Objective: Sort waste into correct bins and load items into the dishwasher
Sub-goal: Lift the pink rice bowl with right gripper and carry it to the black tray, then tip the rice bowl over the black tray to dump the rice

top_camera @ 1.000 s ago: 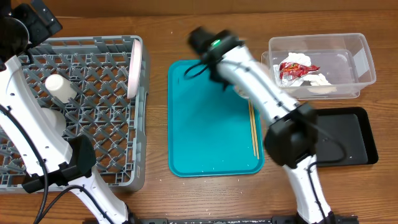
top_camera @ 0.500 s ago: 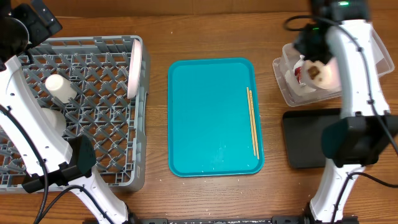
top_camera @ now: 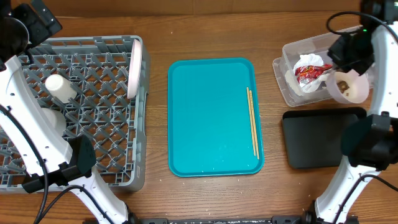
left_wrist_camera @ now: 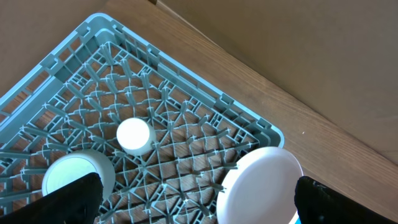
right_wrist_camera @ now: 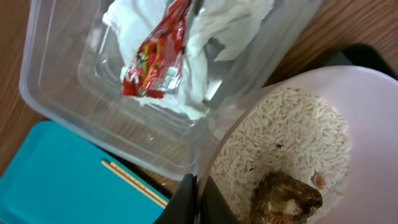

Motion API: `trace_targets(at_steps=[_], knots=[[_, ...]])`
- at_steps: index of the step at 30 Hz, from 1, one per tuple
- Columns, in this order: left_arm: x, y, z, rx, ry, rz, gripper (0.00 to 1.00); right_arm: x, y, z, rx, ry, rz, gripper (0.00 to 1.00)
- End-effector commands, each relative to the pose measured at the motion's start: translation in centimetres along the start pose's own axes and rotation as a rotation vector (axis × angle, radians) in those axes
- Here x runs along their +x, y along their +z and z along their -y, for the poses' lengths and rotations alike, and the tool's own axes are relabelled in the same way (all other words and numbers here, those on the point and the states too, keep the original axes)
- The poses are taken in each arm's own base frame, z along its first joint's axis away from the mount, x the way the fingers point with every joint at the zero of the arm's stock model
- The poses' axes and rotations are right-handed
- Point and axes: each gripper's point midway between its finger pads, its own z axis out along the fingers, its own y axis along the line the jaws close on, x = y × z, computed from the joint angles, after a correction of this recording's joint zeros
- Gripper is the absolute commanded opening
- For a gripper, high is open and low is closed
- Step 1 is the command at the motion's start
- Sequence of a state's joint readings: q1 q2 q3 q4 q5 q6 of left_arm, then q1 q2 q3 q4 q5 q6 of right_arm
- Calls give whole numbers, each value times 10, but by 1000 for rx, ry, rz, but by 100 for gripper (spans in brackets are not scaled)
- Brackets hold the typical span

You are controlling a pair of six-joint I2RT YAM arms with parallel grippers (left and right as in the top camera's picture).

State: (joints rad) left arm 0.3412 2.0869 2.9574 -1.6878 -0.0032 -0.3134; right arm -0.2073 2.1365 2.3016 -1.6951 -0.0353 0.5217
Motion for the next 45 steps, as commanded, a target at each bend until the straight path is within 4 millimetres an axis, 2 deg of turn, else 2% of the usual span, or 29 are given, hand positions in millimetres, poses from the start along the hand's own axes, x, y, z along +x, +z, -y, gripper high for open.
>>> trace_targets(at_steps=[1, 4, 15, 18, 24, 26, 30, 34, 39, 42, 45], knots=[[-1, -11, -1, 6, 11, 17, 100, -5, -26, 8, -51, 8, 51, 4], [-1, -11, -1, 6, 11, 17, 100, -6, -29, 14, -51, 17, 55, 4], [-1, -11, -1, 6, 11, 17, 100, 39, -27, 54, 44, 25, 5, 4], [-1, -11, -1, 6, 11, 17, 100, 50, -17, 61, 53, 19, -12, 4], [-1, -11, -1, 6, 11, 17, 100, 64, 20, 72, 68, 22, -67, 4], [-1, -11, -1, 6, 11, 17, 100, 74, 37, 64, -24, -26, -139, 4], [-1, -11, -1, 6, 11, 17, 100, 84, 47, 58, -149, -59, -217, 4], [-1, -11, -1, 6, 11, 17, 100, 87, 45, 60, -246, -86, -265, 4], [-1, -11, -1, 6, 11, 17, 100, 94, 35, 52, -528, -162, -320, 4], [-1, -11, -1, 6, 11, 17, 100, 93, 33, 62, -698, -130, -326, 4], [-1, -11, -1, 6, 11, 17, 100, 91, 31, 72, -780, -99, -315, 4]])
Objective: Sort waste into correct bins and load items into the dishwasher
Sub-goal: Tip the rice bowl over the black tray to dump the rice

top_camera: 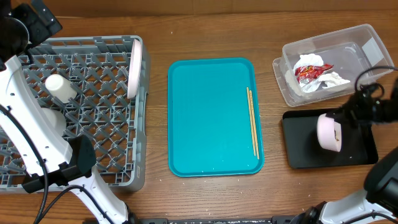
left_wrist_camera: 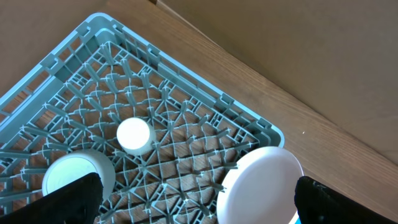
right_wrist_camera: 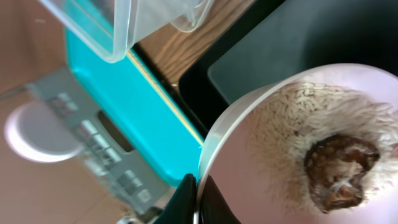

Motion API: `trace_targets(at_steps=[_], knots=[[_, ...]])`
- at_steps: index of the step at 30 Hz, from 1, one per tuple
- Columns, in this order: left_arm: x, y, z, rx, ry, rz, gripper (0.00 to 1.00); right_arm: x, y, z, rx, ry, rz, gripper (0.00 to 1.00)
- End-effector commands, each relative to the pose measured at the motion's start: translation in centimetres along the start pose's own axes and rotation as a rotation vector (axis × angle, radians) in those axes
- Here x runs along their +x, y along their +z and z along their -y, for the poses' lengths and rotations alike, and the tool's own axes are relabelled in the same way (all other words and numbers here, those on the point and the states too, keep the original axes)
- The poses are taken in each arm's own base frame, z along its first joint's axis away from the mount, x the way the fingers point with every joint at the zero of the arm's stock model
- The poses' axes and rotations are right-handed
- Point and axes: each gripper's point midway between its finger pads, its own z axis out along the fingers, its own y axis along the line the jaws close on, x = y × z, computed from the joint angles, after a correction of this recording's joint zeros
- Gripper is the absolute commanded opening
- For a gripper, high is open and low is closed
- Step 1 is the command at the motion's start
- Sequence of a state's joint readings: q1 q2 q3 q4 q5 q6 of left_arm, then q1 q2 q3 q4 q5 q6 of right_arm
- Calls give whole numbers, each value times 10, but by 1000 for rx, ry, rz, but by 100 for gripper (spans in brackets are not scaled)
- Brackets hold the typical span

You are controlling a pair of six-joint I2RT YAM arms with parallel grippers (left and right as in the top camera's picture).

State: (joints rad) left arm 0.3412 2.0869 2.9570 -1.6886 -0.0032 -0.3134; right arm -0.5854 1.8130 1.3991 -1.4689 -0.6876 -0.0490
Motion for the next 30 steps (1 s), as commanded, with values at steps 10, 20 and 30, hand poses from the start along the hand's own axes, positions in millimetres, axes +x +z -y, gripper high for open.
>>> trace_targets(at_steps=[10, 20, 30], knots=[[-1, -11, -1, 6, 11, 18, 100, 6, -35, -24, -397, -66, 84, 4], [-1, -11, -1, 6, 11, 18, 100, 3, -40, -36, -482, -18, 86, 4], [-1, -11, -1, 6, 11, 18, 100, 3, -46, -46, -555, 46, 76, 4]])
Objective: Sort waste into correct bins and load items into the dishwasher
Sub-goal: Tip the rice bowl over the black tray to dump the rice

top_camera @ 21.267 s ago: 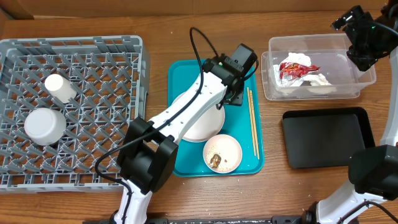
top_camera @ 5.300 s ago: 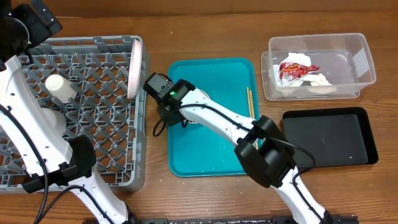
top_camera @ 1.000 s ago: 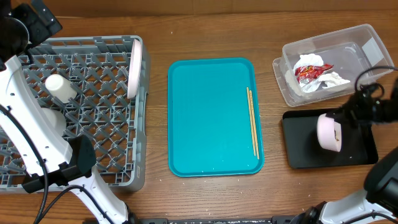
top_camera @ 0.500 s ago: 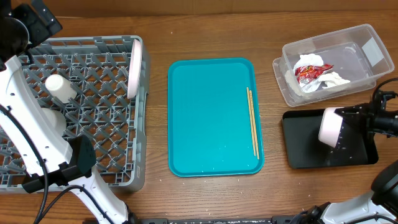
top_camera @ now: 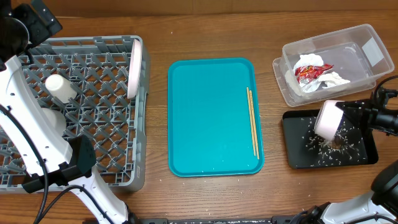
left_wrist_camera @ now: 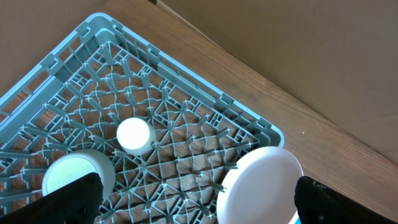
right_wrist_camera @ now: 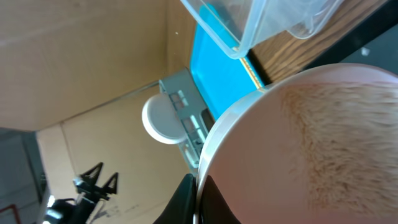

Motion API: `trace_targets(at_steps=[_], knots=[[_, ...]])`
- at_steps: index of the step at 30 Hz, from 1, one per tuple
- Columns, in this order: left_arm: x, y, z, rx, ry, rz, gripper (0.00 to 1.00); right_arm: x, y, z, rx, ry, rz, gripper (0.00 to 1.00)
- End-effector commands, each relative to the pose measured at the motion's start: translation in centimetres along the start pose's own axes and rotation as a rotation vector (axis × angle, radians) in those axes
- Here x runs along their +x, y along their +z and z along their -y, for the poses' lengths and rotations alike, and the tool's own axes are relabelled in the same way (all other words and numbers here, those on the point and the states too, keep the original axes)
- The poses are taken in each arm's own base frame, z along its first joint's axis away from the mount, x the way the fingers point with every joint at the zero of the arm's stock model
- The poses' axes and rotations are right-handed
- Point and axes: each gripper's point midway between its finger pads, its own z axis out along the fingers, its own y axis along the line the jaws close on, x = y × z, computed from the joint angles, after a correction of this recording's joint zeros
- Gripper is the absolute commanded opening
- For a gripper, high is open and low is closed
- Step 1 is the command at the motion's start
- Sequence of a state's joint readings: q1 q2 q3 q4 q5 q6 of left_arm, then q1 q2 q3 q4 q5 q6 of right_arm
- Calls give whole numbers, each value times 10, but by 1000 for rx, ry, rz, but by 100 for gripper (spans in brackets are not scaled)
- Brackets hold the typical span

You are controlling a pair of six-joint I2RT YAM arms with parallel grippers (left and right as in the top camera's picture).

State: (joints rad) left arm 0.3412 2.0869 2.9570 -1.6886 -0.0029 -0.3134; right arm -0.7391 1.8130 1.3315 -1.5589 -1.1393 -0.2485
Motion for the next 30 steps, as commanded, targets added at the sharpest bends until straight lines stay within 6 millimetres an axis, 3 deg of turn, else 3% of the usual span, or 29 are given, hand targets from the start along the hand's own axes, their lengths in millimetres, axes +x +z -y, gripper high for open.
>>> trace_targets(at_steps=[1, 8, 16, 24, 30], knots=[[-1, -11, -1, 6, 11, 19, 100, 1, -2, -13, -59, 30, 18, 4], [-1, -11, -1, 6, 11, 19, 100, -4, 0, -7, -59, 104, 14, 4], [-1, -11, -1, 6, 11, 19, 100, 6, 13, 23, -81, 229, -14, 4], [-1, -11, -1, 6, 11, 19, 100, -4, 0, 51, -116, 307, 41, 3], [-1, -11, -1, 6, 11, 19, 100, -14, -9, 35, -235, 296, 86, 3]])
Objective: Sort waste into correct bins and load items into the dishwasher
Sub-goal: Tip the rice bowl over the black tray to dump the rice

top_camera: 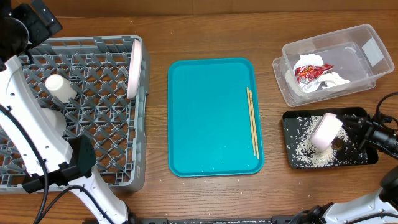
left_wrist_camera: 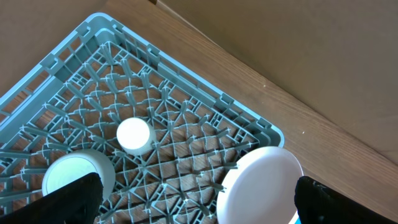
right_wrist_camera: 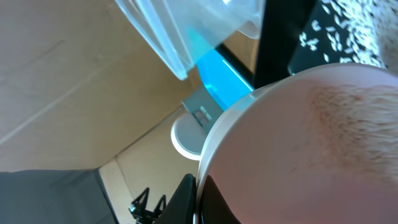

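Note:
My right gripper (right_wrist_camera: 198, 200) is shut on the rim of a pink bowl (top_camera: 326, 132), tipped mouth-down over the black bin (top_camera: 357, 157). Spilled rice (top_camera: 306, 144) lies in that bin; in the right wrist view the bowl (right_wrist_camera: 311, 143) fills the frame and looks empty inside. The grey dish rack (top_camera: 81, 112) at left holds a pink plate (top_camera: 134, 67) on edge, a white cup (top_camera: 60, 87) and a second cup (left_wrist_camera: 78, 180). My left gripper (left_wrist_camera: 193, 199) hangs high over the rack's far corner, open and empty. Two chopsticks (top_camera: 252, 121) lie on the teal tray (top_camera: 211, 118).
A clear plastic bin (top_camera: 333, 62) at the back right holds a red wrapper and crumpled white paper. The black bin sits just in front of it near the table's right edge.
The bowl has tipped further over and sits lower over the black bin. More rice now lies heaped in the bin's left half. The left arm has not moved.
My right gripper held the bowl of rice and a brown scrap upright beside the clear bin. Then it held the bowl on its side over the black bin. Then rice was scattered in the bin, and now the bowl is upturned, showing empty.

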Motion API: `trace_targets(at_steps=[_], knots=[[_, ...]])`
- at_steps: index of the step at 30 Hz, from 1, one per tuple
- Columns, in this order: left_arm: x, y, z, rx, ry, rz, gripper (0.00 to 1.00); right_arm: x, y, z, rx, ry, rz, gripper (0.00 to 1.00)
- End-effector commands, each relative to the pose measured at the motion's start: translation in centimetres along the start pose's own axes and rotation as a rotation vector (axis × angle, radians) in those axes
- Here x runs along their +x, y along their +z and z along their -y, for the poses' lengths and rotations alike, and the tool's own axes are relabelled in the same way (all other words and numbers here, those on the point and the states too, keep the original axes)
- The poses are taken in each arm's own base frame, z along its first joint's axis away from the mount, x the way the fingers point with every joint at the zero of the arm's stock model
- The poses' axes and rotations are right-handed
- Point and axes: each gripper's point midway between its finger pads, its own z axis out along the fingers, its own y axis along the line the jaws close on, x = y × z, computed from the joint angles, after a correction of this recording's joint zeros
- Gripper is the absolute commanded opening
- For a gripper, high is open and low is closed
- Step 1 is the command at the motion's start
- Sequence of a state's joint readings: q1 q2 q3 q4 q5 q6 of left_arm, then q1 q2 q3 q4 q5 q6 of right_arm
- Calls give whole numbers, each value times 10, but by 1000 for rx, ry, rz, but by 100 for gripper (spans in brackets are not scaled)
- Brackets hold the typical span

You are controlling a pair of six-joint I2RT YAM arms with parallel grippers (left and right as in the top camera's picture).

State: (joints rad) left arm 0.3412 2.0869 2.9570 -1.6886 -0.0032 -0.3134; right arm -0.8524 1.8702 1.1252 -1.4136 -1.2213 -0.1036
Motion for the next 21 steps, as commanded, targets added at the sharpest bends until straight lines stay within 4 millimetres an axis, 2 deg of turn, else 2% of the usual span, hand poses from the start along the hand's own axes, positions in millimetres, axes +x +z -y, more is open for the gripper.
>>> trace_targets(at_steps=[1, 8, 12, 15, 18, 21], knots=[[-1, -11, -1, 6, 11, 18, 100, 0, -2, -20, -121, 9, 4, 3], [-1, -11, -1, 6, 11, 18, 100, -1, -4, -36, -214, -27, 11, 3], [-1, -11, -1, 6, 11, 18, 100, 8, -3, -36, -210, -10, -5, 3], [-1, -11, -1, 6, 11, 18, 100, 2, -5, -37, -221, -32, 8, 4], [-1, -11, -1, 6, 11, 18, 100, 6, -5, -38, -222, 46, -5, 3], [-1, -11, -1, 6, 11, 18, 100, 6, -5, -40, -237, -14, 3, 4]])
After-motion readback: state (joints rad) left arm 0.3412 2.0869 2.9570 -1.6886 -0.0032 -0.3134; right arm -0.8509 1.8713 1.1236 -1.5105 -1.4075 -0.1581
